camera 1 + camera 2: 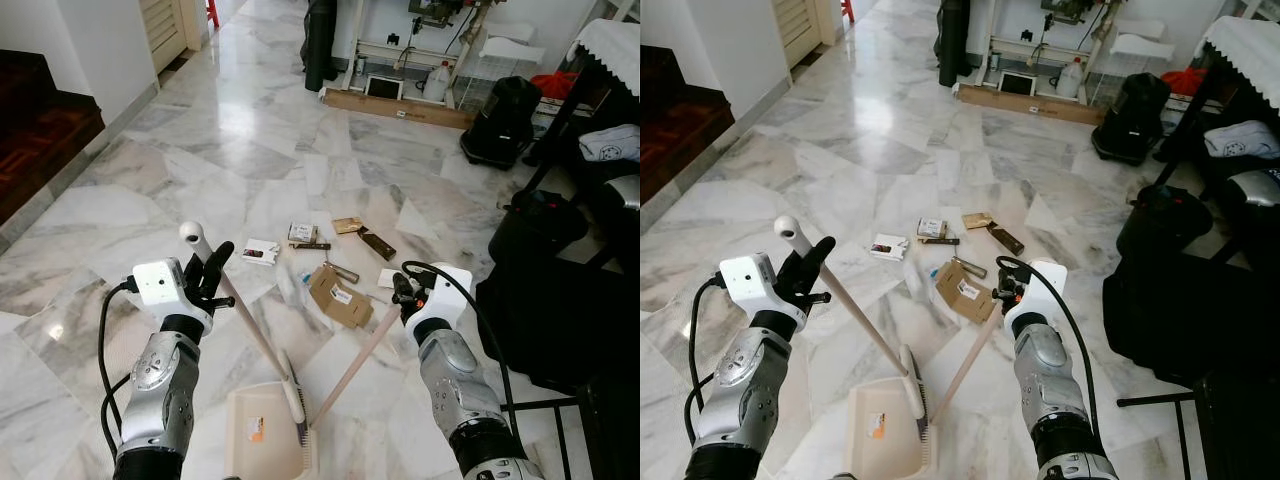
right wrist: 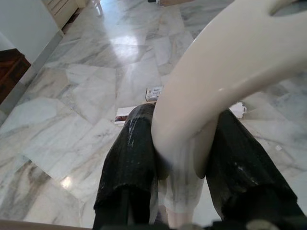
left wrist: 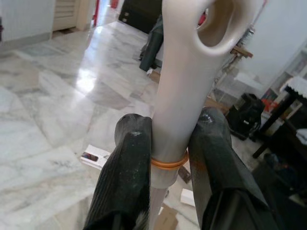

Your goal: Sweep floor

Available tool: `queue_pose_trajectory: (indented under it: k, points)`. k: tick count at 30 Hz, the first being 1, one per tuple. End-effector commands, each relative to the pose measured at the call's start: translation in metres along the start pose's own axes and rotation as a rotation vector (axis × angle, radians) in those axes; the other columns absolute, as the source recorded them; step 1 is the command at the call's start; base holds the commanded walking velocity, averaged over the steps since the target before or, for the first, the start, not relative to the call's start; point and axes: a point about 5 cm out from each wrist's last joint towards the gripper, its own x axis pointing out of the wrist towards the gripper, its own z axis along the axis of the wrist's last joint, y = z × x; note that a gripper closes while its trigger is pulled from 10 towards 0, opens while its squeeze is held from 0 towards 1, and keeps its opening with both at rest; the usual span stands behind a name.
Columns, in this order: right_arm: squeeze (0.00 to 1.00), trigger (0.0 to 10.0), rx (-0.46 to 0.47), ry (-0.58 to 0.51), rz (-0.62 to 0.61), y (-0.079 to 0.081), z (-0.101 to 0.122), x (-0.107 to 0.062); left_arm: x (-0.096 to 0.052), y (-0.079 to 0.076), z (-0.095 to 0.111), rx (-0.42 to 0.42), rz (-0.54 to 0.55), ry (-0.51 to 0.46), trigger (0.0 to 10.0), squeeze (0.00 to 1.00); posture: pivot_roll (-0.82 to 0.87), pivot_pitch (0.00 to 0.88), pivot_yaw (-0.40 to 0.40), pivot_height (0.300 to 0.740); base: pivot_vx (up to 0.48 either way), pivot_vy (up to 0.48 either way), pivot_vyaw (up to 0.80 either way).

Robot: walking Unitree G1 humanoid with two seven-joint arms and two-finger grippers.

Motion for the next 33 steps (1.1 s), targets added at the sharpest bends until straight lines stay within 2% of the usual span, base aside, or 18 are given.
queue_pose_trajectory:
  k: [1, 6, 10, 14, 16, 17, 21, 22, 24, 29, 33]
  points:
    - [0.00, 10.0, 0.029, -0.051, 0.040, 0.008, 0.013, 0.002, 0.005, -0.008, -0.001, -0.094, -0.004, -0.005, 10.0, 0.00, 0.07, 0.069, -0.095, 0.740, 0.000, 0.000, 0.00]
    - [0.00, 10.0, 0.029, -0.049, 0.040, 0.008, 0.013, 0.002, 0.007, -0.007, -0.001, -0.207, 0.038, -0.009, 10.0, 0.00, 0.07, 0.072, -0.094, 0.740, 0.000, 0.000, 0.00]
    - [0.00, 10.0, 0.029, -0.047, 0.043, 0.008, 0.012, 0.002, 0.007, -0.006, -0.001, -0.217, 0.053, -0.003, 10.0, 0.00, 0.07, 0.076, -0.092, 0.740, 0.000, 0.000, 0.00]
    - [0.00, 10.0, 0.030, -0.045, 0.047, 0.010, 0.012, 0.002, 0.007, -0.007, -0.001, -0.191, 0.043, 0.005, 10.0, 0.00, 0.07, 0.076, -0.092, 0.740, 0.000, 0.000, 0.00]
    - [0.00, 10.0, 0.030, -0.045, 0.048, 0.010, 0.012, 0.002, 0.007, -0.009, 0.000, -0.123, 0.005, 0.017, 10.0, 0.00, 0.07, 0.076, -0.092, 0.740, 0.000, 0.000, 0.00]
    - [0.00, 10.0, 0.030, -0.045, 0.048, 0.010, 0.012, 0.002, 0.007, -0.009, 0.000, -0.123, 0.005, 0.017, 10.0, 0.00, 0.07, 0.076, -0.092, 0.740, 0.000, 0.000, 0.00]
    - [0.00, 10.0, 0.003, -0.048, 0.022, 0.004, 0.011, 0.001, 0.006, -0.017, 0.007, 0.121, -0.134, 0.031, 10.0, 0.00, 0.07, 0.077, -0.091, 0.740, 0.000, 0.000, 0.00]
    - [0.00, 10.0, -0.049, -0.058, -0.004, 0.000, 0.012, 0.001, 0.005, -0.019, 0.010, 0.245, -0.180, 0.031, 10.0, 0.00, 0.08, 0.077, -0.091, 0.740, 0.000, 0.000, 0.00]
    - [0.00, 10.0, -0.096, -0.068, -0.021, -0.003, 0.012, 0.000, 0.004, -0.020, 0.013, 0.280, -0.203, 0.017, 10.0, 0.00, 0.08, 0.077, -0.091, 0.740, 0.000, 0.000, 0.00]
    - [0.00, 10.0, -0.127, -0.094, -0.066, -0.007, 0.014, -0.001, 0.003, -0.021, 0.023, 0.336, -0.196, -0.049, 10.0, 0.00, 0.08, 0.078, -0.092, 0.740, 0.000, 0.000, 0.00]
    - [0.00, 10.0, -0.221, -0.126, -0.101, -0.012, 0.016, -0.002, 0.001, -0.031, 0.041, 0.395, -0.198, -0.162, 10.0, 0.00, 0.08, 0.080, -0.093, 0.740, 0.000, 0.000, 0.00]
